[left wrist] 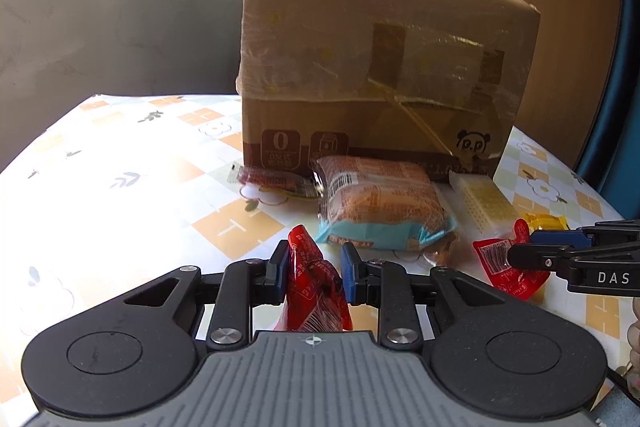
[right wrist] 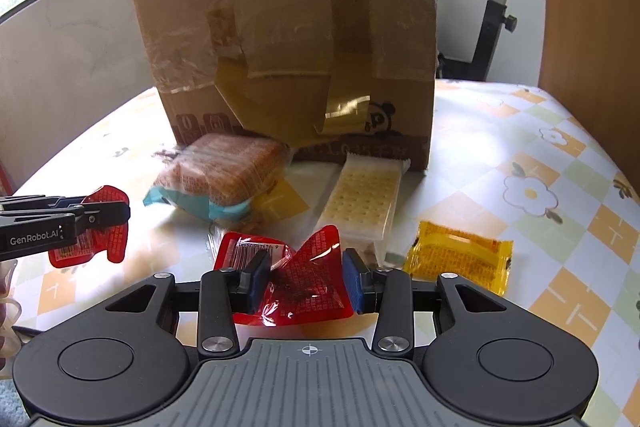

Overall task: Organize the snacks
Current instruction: 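Lift both red packets up and carry them over the box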

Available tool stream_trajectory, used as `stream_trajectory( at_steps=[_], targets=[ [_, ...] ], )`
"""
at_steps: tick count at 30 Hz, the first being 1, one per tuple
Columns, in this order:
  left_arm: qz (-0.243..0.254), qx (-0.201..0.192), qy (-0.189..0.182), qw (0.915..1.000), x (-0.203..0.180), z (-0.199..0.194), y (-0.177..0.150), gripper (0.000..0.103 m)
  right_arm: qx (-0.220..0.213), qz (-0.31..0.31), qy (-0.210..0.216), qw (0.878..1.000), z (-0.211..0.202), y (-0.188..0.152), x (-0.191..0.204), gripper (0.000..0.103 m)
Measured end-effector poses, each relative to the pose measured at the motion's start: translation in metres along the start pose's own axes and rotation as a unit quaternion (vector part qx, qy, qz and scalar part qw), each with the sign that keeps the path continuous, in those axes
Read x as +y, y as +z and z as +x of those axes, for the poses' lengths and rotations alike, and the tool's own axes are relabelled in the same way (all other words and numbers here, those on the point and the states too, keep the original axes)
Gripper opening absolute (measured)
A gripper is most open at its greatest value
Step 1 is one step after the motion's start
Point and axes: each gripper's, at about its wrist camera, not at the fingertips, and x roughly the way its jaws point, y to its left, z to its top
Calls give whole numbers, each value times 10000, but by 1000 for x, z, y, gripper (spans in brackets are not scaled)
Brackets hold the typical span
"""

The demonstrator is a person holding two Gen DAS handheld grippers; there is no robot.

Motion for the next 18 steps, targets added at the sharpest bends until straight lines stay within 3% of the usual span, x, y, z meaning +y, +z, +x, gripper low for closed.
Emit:
stream_trajectory(
  at_steps=[9,18],
  targets=[
    [-40,-561,22,9984,6,-28,42,28,-619,-84,123,9980,-31,34,5,36],
    [127,-1538,-156,9879,6,-64,127,28,-1750,-666,349,9817,-74,123,14,36]
  ],
)
